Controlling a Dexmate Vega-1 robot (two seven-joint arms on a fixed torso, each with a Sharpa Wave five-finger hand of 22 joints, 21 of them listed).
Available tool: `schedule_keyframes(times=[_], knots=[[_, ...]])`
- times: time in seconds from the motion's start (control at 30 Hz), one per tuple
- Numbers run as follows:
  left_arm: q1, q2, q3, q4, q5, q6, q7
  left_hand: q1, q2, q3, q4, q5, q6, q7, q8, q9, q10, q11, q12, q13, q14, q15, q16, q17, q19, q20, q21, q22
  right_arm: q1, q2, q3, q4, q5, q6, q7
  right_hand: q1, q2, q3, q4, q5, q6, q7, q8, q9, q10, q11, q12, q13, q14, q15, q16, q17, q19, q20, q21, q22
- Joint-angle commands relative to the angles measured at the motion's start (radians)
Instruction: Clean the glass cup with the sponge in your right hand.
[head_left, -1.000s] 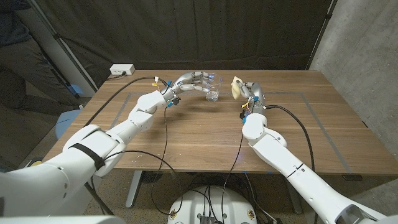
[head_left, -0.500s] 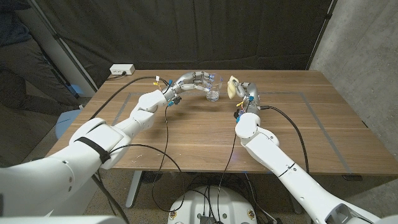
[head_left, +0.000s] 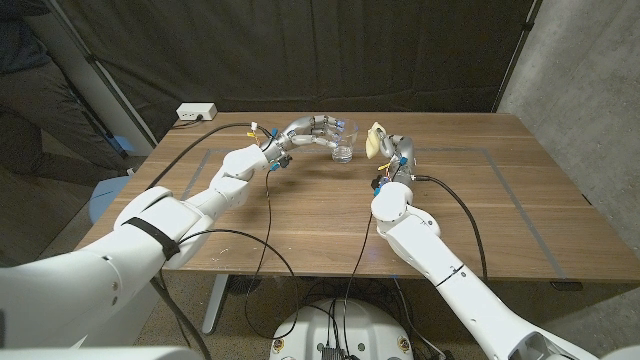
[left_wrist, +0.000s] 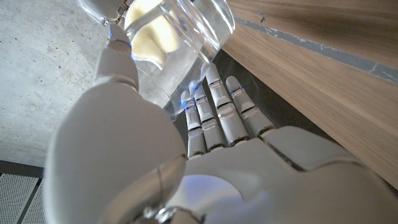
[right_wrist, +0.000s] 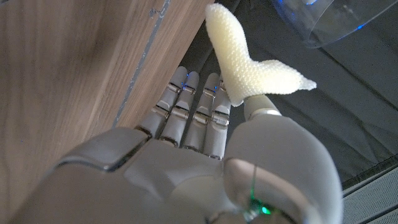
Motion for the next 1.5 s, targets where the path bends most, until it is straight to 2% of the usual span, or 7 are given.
schedule_keyframes(times=[0.03,0.37,0.83,1.27,1.5], knots=[[0.007,-0.003,-0.001,-0.011,-0.004,-0.002,-0.011,0.175,0.174,0.113,0.102,0.005,0.109,-0.108,0.279,0.004,0.145,-0.131,0.005,0.022,0.012,-0.137,-0.001,0.003,-0.005,0.0,0.01,0.002,-0.012,0.047,0.0,0.012,0.028,0.035,-0.053,0.015,0.001,0.011,-0.001,0.003,0.062,-0.052,0.001,0.002,0.013,0.005,0.005,0.003,0.011,-0.082,-0.002,0.0,0.008,-0.021,0.01,0.001],[0.038,0.022,0.003,-0.085,0.004,0.019,0.012,0.175,0.175,0.117,0.103,0.006,0.106,-0.108,0.282,0.0,0.149,-0.131,0.006,0.024,0.012,-0.137,-0.002,0.004,-0.008,0.003,0.014,0.002,-0.014,0.043,-0.021,0.029,0.019,0.122,-0.043,0.017,0.002,0.011,0.002,0.003,0.064,-0.052,-0.002,0.002,0.018,0.001,0.003,0.003,0.012,-0.085,-0.003,0.0,0.005,-0.023,0.015,-0.002],[0.082,0.065,0.011,-0.195,0.024,0.052,0.058,0.174,0.174,0.12,0.104,0.008,0.108,-0.108,0.288,-0.004,0.151,-0.131,0.005,0.027,0.015,-0.137,-0.002,0.008,-0.01,0.004,0.018,0.001,-0.012,0.041,-0.047,0.02,0.007,0.136,-0.019,0.018,0.001,0.012,0.005,0.002,0.067,-0.05,-0.006,0.002,0.021,0.0,0.0,0.003,0.011,-0.086,-0.005,0.0,0.002,-0.024,0.021,-0.007],[0.078,0.064,0.017,-0.186,0.034,0.042,0.071,0.177,0.178,0.127,0.103,0.01,0.106,-0.111,0.293,-0.007,0.153,-0.131,0.004,0.029,0.015,-0.137,-0.003,0.01,-0.013,0.004,0.022,0.001,0.004,0.045,-0.061,0.028,0.004,0.141,0.008,0.019,0.001,0.012,0.007,0.002,0.071,-0.05,-0.008,0.003,0.021,0.0,-0.004,0.003,0.01,-0.086,-0.007,0.0,-0.002,-0.025,0.027,-0.011],[0.067,0.044,0.011,-0.151,0.017,0.025,0.06,0.179,0.176,0.129,0.102,0.011,0.108,-0.108,0.295,-0.011,0.155,-0.131,0.004,0.03,0.017,-0.138,-0.003,0.012,-0.014,0.005,0.024,0.001,-0.002,0.07,-0.043,0.036,0.067,0.172,0.038,0.025,-0.002,0.014,0.005,0.002,0.079,-0.041,-0.008,0.003,0.02,-0.002,-0.007,0.003,-0.001,-0.088,-0.013,-0.001,-0.01,-0.028,0.028,-0.014]])
